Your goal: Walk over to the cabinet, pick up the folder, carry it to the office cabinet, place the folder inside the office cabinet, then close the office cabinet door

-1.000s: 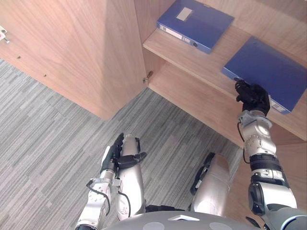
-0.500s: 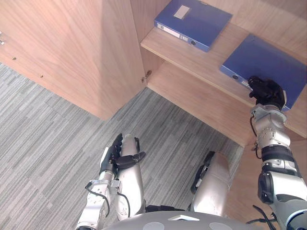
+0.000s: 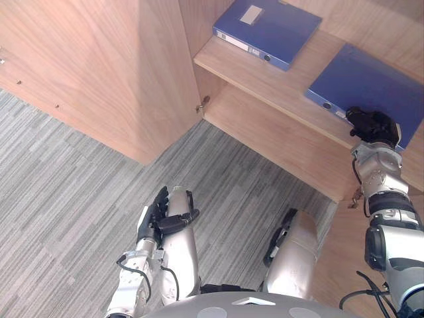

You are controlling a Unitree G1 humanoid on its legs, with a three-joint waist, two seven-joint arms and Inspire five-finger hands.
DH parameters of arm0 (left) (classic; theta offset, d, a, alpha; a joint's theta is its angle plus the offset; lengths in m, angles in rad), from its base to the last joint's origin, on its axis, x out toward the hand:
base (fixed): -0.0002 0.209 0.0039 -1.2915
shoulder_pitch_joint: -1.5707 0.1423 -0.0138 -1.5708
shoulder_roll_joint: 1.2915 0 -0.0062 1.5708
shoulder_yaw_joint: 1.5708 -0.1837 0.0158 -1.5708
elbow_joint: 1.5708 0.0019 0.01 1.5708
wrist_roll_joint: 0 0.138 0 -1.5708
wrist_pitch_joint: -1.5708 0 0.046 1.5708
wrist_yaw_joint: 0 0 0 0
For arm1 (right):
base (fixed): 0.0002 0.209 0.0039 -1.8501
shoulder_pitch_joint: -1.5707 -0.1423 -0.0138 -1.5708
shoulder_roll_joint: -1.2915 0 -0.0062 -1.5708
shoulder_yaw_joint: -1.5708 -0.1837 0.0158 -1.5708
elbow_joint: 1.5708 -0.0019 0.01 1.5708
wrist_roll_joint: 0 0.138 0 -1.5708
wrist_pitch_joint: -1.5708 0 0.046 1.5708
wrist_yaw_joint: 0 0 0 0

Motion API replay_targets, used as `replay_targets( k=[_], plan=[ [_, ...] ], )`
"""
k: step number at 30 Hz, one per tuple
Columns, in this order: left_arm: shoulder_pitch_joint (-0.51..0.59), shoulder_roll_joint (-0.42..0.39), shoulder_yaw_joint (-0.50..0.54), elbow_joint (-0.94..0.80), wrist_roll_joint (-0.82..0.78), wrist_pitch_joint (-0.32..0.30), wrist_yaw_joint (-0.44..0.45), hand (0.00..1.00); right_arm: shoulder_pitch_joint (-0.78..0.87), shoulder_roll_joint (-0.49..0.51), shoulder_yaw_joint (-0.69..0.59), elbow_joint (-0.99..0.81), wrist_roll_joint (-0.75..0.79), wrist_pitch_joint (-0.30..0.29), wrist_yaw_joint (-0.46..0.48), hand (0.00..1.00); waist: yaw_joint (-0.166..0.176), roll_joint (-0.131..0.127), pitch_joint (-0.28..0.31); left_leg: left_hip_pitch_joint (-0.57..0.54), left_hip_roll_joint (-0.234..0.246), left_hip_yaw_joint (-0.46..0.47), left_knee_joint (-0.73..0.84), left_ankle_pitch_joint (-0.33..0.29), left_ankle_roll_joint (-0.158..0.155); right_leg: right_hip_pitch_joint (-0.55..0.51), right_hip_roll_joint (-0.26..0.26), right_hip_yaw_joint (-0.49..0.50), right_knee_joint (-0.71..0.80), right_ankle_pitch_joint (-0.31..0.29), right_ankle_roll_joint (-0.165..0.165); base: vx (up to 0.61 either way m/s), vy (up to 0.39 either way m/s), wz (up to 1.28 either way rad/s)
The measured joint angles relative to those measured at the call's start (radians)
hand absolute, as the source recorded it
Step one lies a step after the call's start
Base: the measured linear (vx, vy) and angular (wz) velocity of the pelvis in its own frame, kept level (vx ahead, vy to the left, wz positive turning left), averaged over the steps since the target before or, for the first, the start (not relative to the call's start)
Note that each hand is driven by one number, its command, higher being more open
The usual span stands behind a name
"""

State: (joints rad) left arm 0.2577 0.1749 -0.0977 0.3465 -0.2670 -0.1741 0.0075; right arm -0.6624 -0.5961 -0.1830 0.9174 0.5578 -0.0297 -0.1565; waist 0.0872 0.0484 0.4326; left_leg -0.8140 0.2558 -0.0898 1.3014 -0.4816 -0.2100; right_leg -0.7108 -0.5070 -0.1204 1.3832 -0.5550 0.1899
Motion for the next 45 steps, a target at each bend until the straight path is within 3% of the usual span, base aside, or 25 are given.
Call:
replay_targets(
  k=[11, 15, 25, 38, 45],
  plan=[
    [-0.015, -0.022, 0.144, 0.069, -0.008, -0.027, 0.005, 1.0, -0.032, -0.033, 0.046, 0.031, 0.003, -0.031, 0.019, 0.0, -0.008, -0.017, -0.01, -0.072, 0.006, -0.012, 0.044, 0.007, -0.007, -0.074, -0.024, 0.013, 0.094, -0.048, -0.007, -0.03, -0.012, 0.06],
    [-0.018, -0.033, 0.166, 0.079, -0.046, -0.041, 0.008, 1.0, -0.06, -0.042, 0.046, 0.058, 0.009, -0.052, 0.016, 0.0, -0.01, -0.019, -0.01, -0.097, 0.014, -0.014, 0.04, 0.036, -0.011, -0.093, -0.031, 0.004, 0.109, -0.053, -0.012, -0.03, -0.03, 0.1],
    [-0.025, -0.055, 0.172, 0.076, -0.059, -0.046, 0.01, 1.0, -0.154, -0.137, 0.163, 0.162, 0.051, -0.047, -0.002, 0.0, -0.008, -0.018, -0.01, -0.124, -0.026, -0.028, -0.019, 0.086, -0.014, -0.108, -0.064, -0.027, 0.108, -0.058, -0.023, -0.02, -0.032, 0.14],
    [-0.025, -0.062, 0.152, 0.046, -0.06, -0.019, 0.015, 1.0, -0.268, -0.231, 0.314, 0.258, 0.084, -0.022, -0.006, 0.0, -0.005, 0.018, -0.007, -0.15, -0.035, -0.046, -0.03, 0.109, -0.013, -0.109, -0.073, -0.047, 0.115, -0.062, -0.03, -0.01, -0.016, 0.06],
    [-0.02, -0.061, 0.151, 0.004, -0.059, 0.005, 0.014, 1.0, -0.299, -0.258, 0.322, 0.293, 0.096, -0.001, 0.001, 0.0, -0.003, 0.03, -0.004, -0.165, -0.032, -0.039, -0.014, 0.119, -0.004, -0.11, -0.092, -0.047, 0.134, -0.071, -0.026, -0.02, -0.003, 0.08]
  ],
)
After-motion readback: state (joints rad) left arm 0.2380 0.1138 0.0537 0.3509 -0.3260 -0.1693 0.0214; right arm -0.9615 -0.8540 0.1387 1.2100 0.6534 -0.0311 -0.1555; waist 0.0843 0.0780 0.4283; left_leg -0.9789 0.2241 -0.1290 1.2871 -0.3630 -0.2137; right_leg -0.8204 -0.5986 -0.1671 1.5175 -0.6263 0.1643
